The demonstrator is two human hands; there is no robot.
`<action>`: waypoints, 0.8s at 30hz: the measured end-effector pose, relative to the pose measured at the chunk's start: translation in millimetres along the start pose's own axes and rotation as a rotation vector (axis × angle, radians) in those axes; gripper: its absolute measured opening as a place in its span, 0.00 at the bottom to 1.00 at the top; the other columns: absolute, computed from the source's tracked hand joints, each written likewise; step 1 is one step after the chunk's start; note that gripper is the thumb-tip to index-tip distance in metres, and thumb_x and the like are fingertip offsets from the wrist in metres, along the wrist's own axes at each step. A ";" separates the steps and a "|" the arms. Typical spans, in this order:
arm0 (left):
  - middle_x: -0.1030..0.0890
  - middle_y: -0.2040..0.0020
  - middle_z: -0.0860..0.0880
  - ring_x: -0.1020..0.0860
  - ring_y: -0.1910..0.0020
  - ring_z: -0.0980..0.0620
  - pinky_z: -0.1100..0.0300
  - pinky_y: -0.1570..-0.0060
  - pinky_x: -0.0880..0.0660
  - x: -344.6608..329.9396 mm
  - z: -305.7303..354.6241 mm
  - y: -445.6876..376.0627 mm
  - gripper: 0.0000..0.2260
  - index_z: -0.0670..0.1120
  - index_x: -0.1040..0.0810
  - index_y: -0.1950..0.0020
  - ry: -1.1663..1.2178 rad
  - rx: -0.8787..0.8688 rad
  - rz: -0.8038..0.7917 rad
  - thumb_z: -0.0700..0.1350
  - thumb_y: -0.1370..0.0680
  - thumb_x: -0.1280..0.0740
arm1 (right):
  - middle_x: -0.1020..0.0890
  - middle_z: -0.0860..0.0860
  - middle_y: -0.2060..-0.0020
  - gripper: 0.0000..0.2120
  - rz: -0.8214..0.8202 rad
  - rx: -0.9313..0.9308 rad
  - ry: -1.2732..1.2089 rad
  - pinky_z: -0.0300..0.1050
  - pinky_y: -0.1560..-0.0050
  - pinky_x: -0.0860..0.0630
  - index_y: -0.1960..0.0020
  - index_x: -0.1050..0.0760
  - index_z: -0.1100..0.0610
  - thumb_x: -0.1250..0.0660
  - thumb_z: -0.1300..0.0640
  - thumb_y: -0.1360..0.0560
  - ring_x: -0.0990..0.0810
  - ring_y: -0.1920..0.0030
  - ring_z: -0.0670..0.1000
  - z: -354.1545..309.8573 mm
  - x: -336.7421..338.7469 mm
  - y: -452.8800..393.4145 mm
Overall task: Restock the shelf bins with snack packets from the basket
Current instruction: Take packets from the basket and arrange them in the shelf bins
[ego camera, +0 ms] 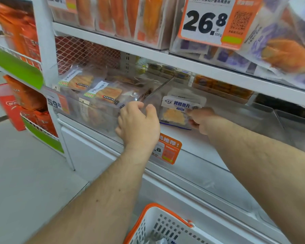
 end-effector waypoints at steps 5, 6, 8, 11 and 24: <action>0.27 0.35 0.50 0.33 0.33 0.48 0.46 0.32 0.42 0.2 0.4 -0.3 0.13 0.50 0.26 0.39 -0.009 0.000 -0.009 0.53 0.20 0.41 | 0.20 0.54 0.62 0.08 0.016 -0.008 0.006 0.46 0.58 0.19 0.49 0.20 0.61 0.27 0.59 0.25 0.23 0.64 0.51 1.8 -5.7 -1.6; 0.27 0.35 0.50 0.33 0.33 0.49 0.47 0.32 0.41 0.9 0.6 0.0 0.13 0.50 0.26 0.39 -0.010 -0.003 -0.010 0.53 0.20 0.41 | 0.19 0.54 0.60 0.08 0.017 -0.007 0.014 0.47 0.53 0.19 0.48 0.20 0.60 0.27 0.60 0.25 0.22 0.62 0.51 1.2 -6.2 -0.5; 0.27 0.35 0.50 0.33 0.33 0.48 0.46 0.32 0.41 1.0 0.9 0.3 0.13 0.50 0.26 0.38 -0.013 -0.005 -0.013 0.53 0.20 0.41 | 0.18 0.53 0.56 0.10 0.020 -0.008 0.017 0.46 0.52 0.18 0.45 0.22 0.59 0.28 0.60 0.25 0.20 0.58 0.51 1.4 -6.8 0.5; 0.28 0.34 0.49 0.33 0.32 0.48 0.46 0.31 0.41 0.2 1.6 1.9 0.14 0.50 0.26 0.38 -0.016 -0.005 -0.022 0.53 0.20 0.41 | 0.18 0.54 0.51 0.14 0.023 -0.011 0.019 0.45 0.55 0.21 0.42 0.23 0.59 0.27 0.60 0.26 0.19 0.53 0.52 5.4 -5.8 1.5; 0.31 0.32 0.48 0.35 0.31 0.47 0.49 0.31 0.43 -4.6 2.3 6.2 0.14 0.51 0.26 0.37 -0.055 0.018 -0.054 0.54 0.20 0.41 | 0.20 0.50 0.53 0.12 -0.136 -0.033 -0.113 0.40 0.60 0.27 0.55 0.26 0.51 0.33 0.67 0.25 0.23 0.56 0.48 16.0 -33.8 7.0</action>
Point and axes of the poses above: each hand's wrist, its own y-axis away from the middle knuckle, its own x-axis out of the back of the hand, z = x × y, the point moved 10 cm from there along -y, towards the middle knuckle
